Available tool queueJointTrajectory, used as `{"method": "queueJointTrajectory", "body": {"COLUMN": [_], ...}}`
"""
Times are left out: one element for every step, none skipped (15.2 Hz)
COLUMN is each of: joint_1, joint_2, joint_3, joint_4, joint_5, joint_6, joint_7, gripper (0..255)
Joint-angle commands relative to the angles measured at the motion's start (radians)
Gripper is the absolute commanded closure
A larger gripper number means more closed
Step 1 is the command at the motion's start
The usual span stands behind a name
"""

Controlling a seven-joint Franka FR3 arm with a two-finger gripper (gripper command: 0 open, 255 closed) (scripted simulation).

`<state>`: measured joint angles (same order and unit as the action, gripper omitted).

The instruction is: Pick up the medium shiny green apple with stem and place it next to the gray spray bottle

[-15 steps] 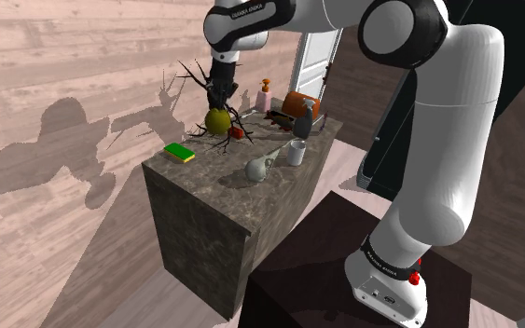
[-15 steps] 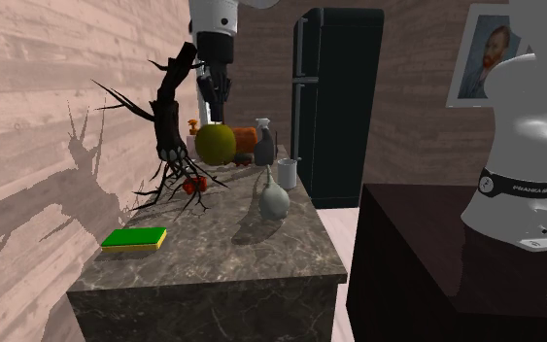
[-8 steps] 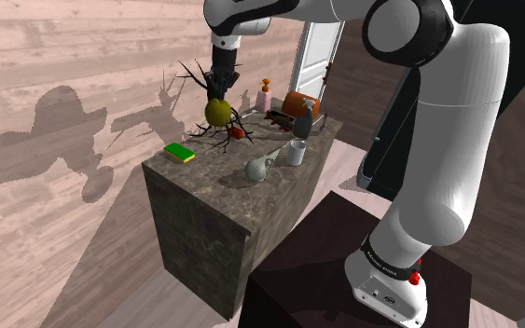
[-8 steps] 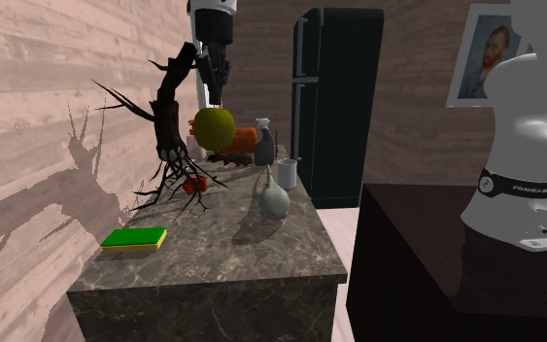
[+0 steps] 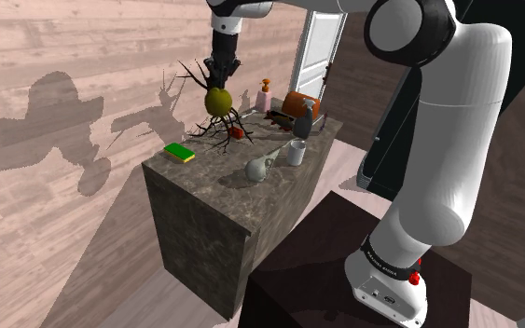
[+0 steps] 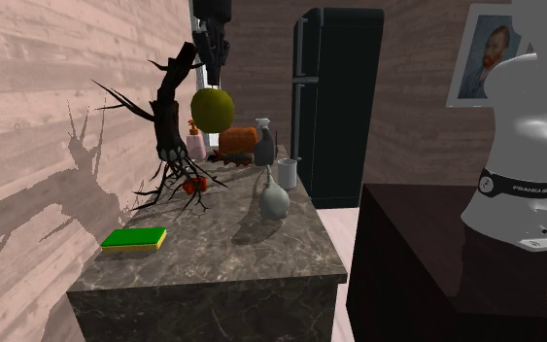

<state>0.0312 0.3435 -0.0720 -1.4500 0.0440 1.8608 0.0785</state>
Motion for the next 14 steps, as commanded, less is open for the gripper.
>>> {"method": "queueJointTrajectory", "body": {"joint_1": [0.0, 0.0, -0.014, -0.027, -0.041, -0.054, -0.068, -0.082, -0.095, -0.109, -0.123, -0.137, -0.151, -0.165], "joint_2": [0.003, 0.003, -0.01, -0.021, -0.032, -0.041, -0.049, -0.057, -0.063, -0.069, -0.073, -0.077, -0.079, -0.081], "joint_3": [0.0, 0.0, -0.006, -0.013, -0.019, -0.026, -0.033, -0.04, -0.047, -0.054, -0.061, -0.068, -0.075, -0.083], "joint_4": [0.032, 0.044, 0.026, 0.009, -0.006, -0.02, -0.032, -0.043, -0.052, -0.06, -0.066, -0.071, -0.075, -0.077], "joint_5": [0.0, 0.0, 0.002, 0.005, 0.008, 0.01, 0.013, 0.016, 0.018, 0.021, 0.024, 0.027, 0.03, 0.033], "joint_6": [-0.03, -0.041, -0.036, -0.031, -0.027, -0.024, -0.021, -0.018, -0.016, -0.014, -0.013, -0.013, -0.013, -0.013], "joint_7": [0.001, 0.002, -0.019, -0.04, -0.06, -0.081, -0.102, -0.124, -0.145, -0.167, -0.188, -0.21, -0.232, -0.254], "gripper": [255, 255, 255, 255, 255, 255, 255, 255, 255, 255, 255, 255, 255, 255]}}
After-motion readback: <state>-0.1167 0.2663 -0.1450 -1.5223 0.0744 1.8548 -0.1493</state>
